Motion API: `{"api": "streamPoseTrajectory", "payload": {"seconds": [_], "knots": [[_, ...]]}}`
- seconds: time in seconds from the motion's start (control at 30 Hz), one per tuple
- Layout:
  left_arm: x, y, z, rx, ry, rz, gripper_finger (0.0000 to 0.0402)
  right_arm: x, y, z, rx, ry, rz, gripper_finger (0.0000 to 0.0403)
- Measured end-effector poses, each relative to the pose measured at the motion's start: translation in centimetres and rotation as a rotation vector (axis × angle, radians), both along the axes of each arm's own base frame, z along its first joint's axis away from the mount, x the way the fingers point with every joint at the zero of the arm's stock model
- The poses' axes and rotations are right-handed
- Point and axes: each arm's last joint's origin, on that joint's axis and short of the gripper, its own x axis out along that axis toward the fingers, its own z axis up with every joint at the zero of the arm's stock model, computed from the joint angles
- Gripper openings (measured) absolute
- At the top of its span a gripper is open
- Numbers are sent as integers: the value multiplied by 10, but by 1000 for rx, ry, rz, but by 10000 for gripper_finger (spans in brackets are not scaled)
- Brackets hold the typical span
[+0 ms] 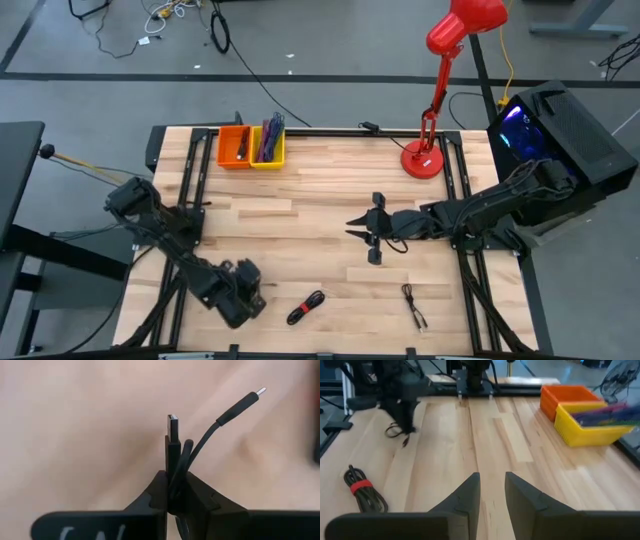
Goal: Pick & Place USB Port
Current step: Put the black USB cable into the orange bin
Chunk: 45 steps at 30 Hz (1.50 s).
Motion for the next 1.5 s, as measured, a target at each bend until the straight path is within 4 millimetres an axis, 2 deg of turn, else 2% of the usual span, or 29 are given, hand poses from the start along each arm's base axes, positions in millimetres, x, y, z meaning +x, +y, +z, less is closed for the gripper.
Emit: {"api": "streamPoseTrajectory", "payload": {"seconds": [0.2, 0.33, 0.63, 0.83, 1.17, 1.33, 1.5], "knots": [[13, 33, 20, 127, -11, -14, 37, -4, -1, -12, 45, 30, -16, 92], [11, 66, 39, 244, 38, -3, 37, -5, -1, -15, 62, 39, -5, 92], [-21, 147, 90, 523, 114, 193, 37, -4, 0, -13, 84, 8, -9, 92], [-42, 189, 117, 610, 61, 330, 37, -4, 0, -12, 91, 2, 8, 92], [-67, 238, 137, 727, 106, 500, 37, -4, 1, -12, 94, 1, 14, 92], [-63, 260, 143, 782, 128, 511, 37, -3, 1, -11, 96, -12, 16, 92], [-61, 291, 148, 788, 127, 535, 37, -2, 1, -8, 98, -42, 21, 92]]}}
